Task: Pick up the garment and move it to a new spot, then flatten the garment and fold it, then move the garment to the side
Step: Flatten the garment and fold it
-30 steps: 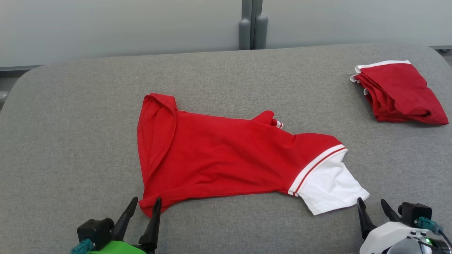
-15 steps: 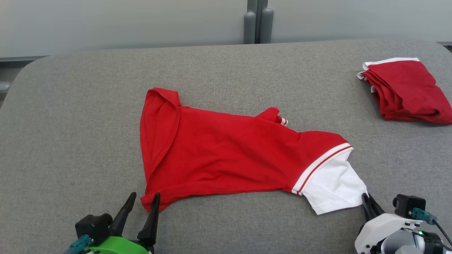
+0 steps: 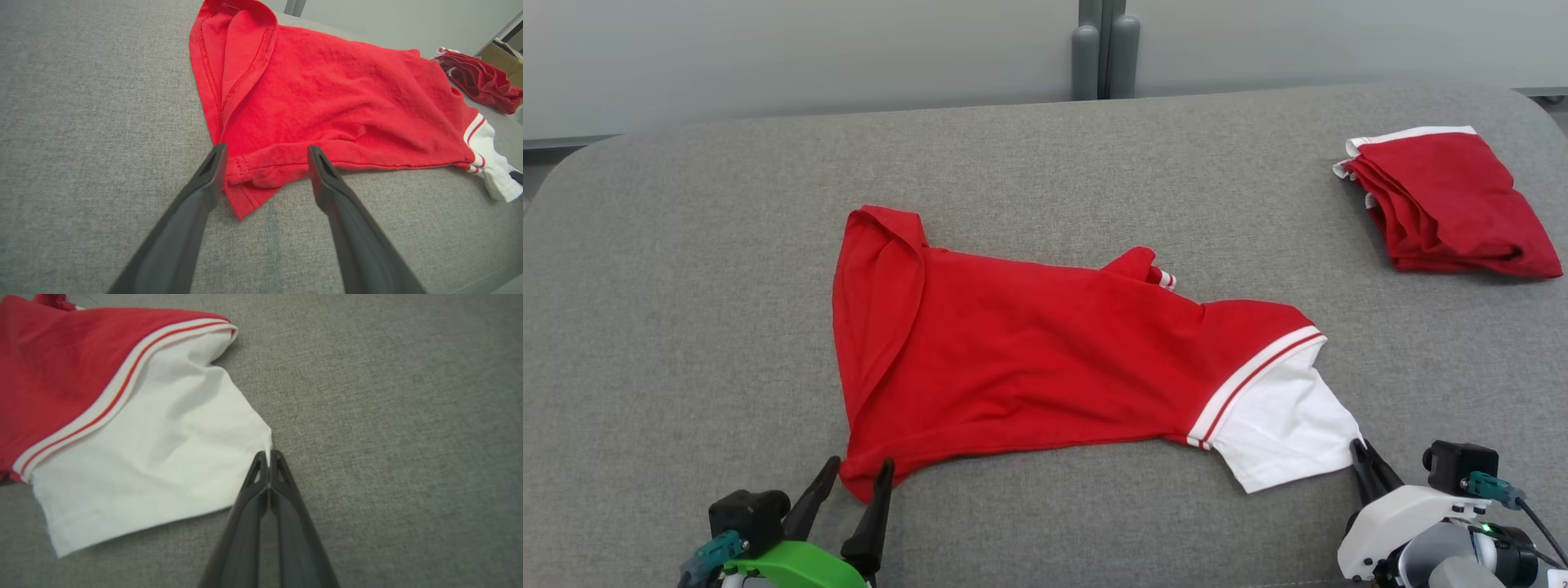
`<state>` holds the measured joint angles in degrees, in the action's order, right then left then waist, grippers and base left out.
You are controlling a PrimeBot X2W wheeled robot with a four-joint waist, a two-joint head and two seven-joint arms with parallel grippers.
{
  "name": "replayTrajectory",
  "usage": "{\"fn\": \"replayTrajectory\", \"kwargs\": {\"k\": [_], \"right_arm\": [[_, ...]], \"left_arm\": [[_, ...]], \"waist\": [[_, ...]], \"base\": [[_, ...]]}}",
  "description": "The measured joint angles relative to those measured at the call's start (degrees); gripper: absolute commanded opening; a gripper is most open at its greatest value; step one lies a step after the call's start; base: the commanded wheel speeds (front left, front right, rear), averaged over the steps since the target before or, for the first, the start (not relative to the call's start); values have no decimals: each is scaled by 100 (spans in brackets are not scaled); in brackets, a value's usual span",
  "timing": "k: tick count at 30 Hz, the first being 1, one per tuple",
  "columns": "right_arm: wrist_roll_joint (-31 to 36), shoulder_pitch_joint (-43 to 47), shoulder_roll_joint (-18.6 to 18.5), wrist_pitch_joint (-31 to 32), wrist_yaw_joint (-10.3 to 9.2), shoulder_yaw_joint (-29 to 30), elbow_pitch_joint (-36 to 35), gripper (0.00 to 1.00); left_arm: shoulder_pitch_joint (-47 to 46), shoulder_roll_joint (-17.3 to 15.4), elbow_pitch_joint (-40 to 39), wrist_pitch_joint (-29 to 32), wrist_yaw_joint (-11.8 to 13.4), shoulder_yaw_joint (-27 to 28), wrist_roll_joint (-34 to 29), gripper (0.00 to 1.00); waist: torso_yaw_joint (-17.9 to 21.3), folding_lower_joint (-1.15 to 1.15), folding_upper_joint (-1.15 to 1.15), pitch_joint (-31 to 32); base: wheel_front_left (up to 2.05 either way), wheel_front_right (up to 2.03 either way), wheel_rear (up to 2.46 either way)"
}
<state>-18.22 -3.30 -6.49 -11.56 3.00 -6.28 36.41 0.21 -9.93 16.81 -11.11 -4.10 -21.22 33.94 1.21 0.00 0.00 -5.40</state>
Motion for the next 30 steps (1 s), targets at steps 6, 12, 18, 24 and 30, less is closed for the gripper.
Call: {"fn": "replayTrajectory", "kwargs": {"k": [6,12,18,24,30], "right_arm": [[0,-31,-11,-51,1,3,104,0],[0,-87,-27,-81,3,8,207,0],[0,-116,-33,-110,52,12,270,0],[-1,-162,-33,-153,52,31,322,0],[-1,-218,-37,-162,55,37,388,0]], "left_arm": [[-21,2,120,48,-16,4,18,100],[-36,14,205,56,-43,5,67,100],[-48,18,314,54,-43,33,67,100],[-62,11,439,54,-41,58,67,100],[-116,15,527,54,-42,64,75,100]], "waist": [[84,0,0,27],[101,0,0,36],[110,0,0,27],[111,0,0,13],[117,0,0,6]], "base": [[0,0,0],[0,0,0],[0,0,0],[0,0,0],[0,0,0]]}}
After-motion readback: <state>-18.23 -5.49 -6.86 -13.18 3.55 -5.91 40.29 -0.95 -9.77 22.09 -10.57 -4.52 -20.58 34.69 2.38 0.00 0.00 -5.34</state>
